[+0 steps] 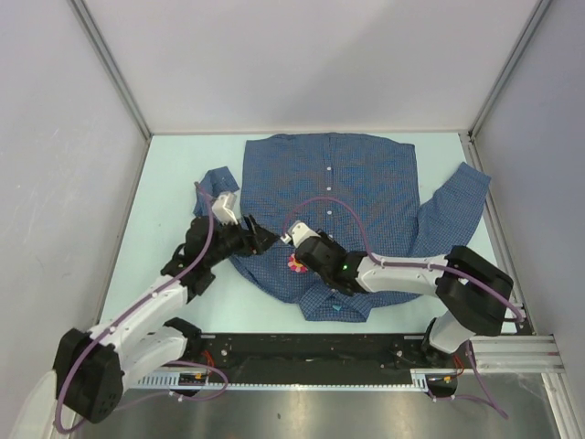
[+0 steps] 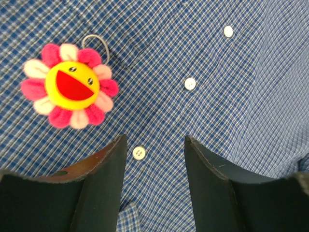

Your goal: Remove the brooch from the garment

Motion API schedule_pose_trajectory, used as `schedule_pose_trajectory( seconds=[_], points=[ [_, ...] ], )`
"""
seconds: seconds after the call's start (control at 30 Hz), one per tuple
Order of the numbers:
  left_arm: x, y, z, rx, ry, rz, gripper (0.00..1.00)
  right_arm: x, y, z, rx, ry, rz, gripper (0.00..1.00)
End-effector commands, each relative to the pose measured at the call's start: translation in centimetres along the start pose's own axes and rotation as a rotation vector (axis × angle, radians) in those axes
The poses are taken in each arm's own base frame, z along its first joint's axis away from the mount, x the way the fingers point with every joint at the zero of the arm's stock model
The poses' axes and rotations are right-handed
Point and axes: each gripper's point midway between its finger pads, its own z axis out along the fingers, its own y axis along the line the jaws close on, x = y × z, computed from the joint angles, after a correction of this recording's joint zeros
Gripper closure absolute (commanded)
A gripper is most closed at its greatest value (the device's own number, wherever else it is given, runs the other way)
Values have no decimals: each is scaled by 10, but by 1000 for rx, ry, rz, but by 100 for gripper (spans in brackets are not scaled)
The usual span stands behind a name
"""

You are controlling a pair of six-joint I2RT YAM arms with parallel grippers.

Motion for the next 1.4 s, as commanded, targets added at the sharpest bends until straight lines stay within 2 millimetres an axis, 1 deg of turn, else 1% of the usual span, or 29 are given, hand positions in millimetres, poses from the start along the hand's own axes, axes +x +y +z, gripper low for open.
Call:
schedule_pose_trajectory(
  seconds=[0.0,0.03,0.13,0.17,0.23,0.33,0.37,0.4,0.47,0.6,0.63,0.67,0.73,0.77,0.83,0.9,0.93,0.97,1.0,1.03,1.07,1.1,1.13,1.17,1.2,1.23,1.27,1.3,1.37],
  points=[
    [3,-3,17,-11,-18,-77,30,-25,2,4,4,-68,-46,46],
    [10,5,24,-46,11,-122,32,-27,6,3,-14,-75,-53,45],
    [23,18,32,-107,52,-196,38,-31,27,-1,-82,-103,-92,40],
    [33,26,36,-140,83,-218,40,-32,32,-1,-99,-108,-94,38],
    [37,25,40,-123,94,-246,44,-35,33,-1,-95,-115,-60,37],
    [49,20,45,-85,138,-247,47,-37,18,-3,-69,-99,168,32],
    [52,21,46,-90,149,-235,46,-35,19,-7,-91,-75,311,32],
    [52,20,47,-86,153,-215,46,-39,16,-12,-106,-77,391,32],
    [59,16,48,-65,181,-195,46,-38,20,-17,-178,-39,572,32],
    [67,6,56,-49,241,-154,56,-38,19,-23,-243,6,787,32],
    [74,2,58,-51,263,-143,58,-43,22,-28,-294,4,825,32],
    [79,5,62,-73,275,-139,62,-44,17,-25,-293,8,909,32],
    [82,0,65,-86,287,-125,66,-40,18,-21,-321,21,970,35],
    [84,-1,65,-90,283,-117,66,-36,12,-16,-312,34,1012,37],
    [83,-8,65,-87,256,-87,64,-32,16,-14,-346,67,1083,42],
    [84,-12,64,-124,234,4,60,-27,5,-12,-328,73,1130,49],
    [85,-12,63,-155,236,53,49,-17,0,-11,-292,90,1131,49],
    [85,-9,63,-197,241,136,42,-17,-8,-15,-277,72,1132,50],
    [90,-16,58,-247,284,204,39,-12,-19,-14,-245,71,1128,50],
    [90,-4,60,-334,286,264,36,-5,-24,-16,-227,84,1124,50],
    [89,-2,59,-373,300,325,36,2,-29,-17,-221,92,1128,49],
    [90,-8,56,-415,341,376,35,2,-39,-22,-228,76,1150,49],
    [92,3,58,-492,359,431,35,6,-45,-25,-226,69,1158,49],
    [88,0,58,-524,388,479,36,15,-48,-26,-224,73,1167,49],
    [93,-1,59,-545,407,518,37,13,-61,-34,-226,36,1194,48],
    [98,9,63,-603,425,568,39,17,-67,-36,-216,26,1193,48],
    [95,3,66,-607,439,603,40,23,-70,-38,-204,22,1192,48],
    [100,0,68,-611,453,628,42,18,-74,-47,-234,-9,1195,48],
    [105,0,75,-637,473,671,44,27,-85,-51,-211,-13,1190,48]
  ],
)
